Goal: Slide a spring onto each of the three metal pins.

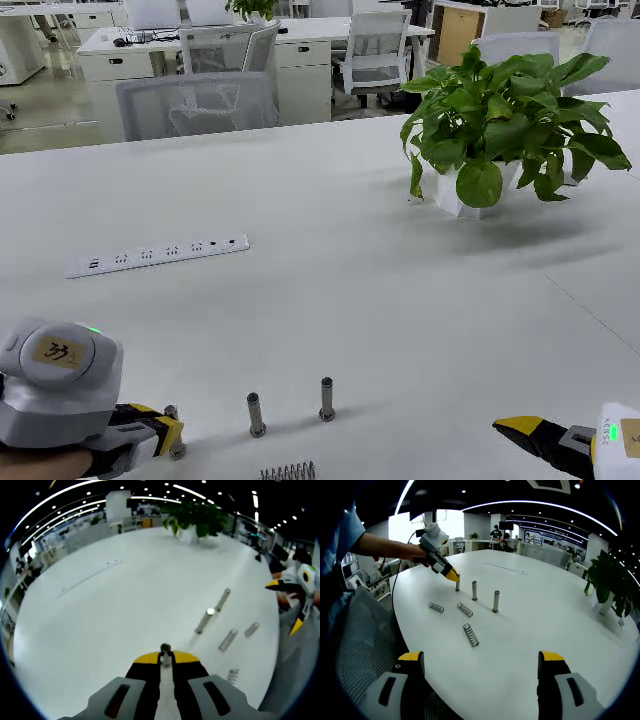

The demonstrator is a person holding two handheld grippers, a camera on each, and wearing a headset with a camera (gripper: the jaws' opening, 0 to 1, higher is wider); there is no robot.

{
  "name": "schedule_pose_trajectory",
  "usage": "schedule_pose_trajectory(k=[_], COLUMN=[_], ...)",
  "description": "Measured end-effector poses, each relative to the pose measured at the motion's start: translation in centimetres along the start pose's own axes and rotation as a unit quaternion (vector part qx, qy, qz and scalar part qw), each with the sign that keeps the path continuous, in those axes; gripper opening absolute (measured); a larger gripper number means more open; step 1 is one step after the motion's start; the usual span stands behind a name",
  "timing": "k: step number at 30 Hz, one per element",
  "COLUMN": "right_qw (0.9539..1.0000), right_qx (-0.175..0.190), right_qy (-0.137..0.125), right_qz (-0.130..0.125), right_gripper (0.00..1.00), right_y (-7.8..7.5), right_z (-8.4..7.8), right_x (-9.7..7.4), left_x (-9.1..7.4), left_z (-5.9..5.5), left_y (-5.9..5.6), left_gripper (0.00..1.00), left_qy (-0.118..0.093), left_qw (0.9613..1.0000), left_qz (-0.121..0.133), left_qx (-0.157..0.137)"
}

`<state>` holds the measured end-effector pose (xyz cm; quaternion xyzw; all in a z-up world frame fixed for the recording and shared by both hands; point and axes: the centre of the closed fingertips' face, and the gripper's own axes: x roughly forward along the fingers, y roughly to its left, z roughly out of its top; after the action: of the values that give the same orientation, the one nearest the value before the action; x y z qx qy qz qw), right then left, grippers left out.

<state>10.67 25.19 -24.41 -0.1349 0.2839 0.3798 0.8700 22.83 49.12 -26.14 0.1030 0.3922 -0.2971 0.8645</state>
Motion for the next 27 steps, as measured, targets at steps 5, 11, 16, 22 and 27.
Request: schedule_pose_trajectory(k=[5,11,16,22,27], right_qw=[1.0,1.0,1.0,1.0,1.0], right_qx=[0.0,-0.002,-0.003,-0.004,-0.005], right_qy=[0.001,0.003,0.004,0.006,0.006], right_qz=[0.0,0.001,0.001,0.001,0.002], right_gripper=[0.95,0.95,0.95,0.95,0.95], right_y=[0.0,0.05,0.0,0.02,0.1], right_z=[-0.05,-0.11,-0.18,-0.23,-0.23], right_x=[0.02,0.04,0.04,0.07,0.09], left_x=[-0.05,-0.06,-0.09,-0.2,-0.26], left_z=[-0.07,-0.15,-0.14,-0.25,-0.28], left_y=[0.13,0.21,0.13,-0.13,-0.18], left_gripper=[0.08,0.08,0.08,0.08,0.08], left_qy=[-0.004,-0.005,-0.008,-0.011,-0.016], left_qw=[1.0,1.0,1.0,0.9999,0.9998], left_qz=[0.003,0.003,0.004,0.005,0.009], left_qx=[-0.002,-0.005,-0.003,0.002,0.003])
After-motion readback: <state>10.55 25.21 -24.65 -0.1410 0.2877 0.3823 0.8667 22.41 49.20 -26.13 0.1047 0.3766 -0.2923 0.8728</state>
